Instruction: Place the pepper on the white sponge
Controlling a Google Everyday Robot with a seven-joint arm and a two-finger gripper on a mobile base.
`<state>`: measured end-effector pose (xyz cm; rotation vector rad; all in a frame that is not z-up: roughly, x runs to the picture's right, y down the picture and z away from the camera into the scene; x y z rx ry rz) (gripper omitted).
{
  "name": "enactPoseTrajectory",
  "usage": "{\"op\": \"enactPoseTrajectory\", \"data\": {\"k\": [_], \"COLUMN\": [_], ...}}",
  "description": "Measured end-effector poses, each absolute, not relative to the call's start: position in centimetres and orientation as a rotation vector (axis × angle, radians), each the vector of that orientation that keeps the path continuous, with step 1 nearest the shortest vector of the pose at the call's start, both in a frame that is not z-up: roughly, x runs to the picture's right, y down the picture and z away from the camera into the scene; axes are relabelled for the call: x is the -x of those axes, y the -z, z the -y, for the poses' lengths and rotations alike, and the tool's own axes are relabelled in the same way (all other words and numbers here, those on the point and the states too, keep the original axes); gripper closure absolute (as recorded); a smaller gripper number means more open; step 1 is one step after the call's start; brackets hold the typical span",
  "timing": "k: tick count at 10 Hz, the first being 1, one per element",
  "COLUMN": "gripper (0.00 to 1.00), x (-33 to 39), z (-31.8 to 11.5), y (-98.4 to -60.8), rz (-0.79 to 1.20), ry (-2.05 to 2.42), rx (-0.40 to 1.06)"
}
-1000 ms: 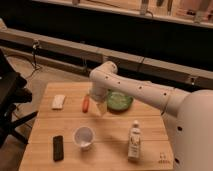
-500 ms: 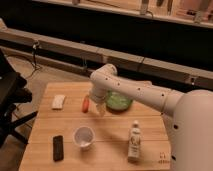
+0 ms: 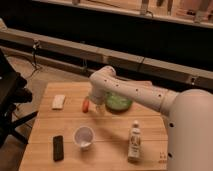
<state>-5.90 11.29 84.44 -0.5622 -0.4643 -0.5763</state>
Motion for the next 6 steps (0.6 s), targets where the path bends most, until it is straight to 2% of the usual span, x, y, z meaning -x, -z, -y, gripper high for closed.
{"op": "enactPoseTrajectory", "data": {"k": [6], "gripper": [0.2], "x": [8.7], "z": [-8.9], "y": [-86.6], "rz": [0.461], "ry": [0.737], "rx": [0.469]}}
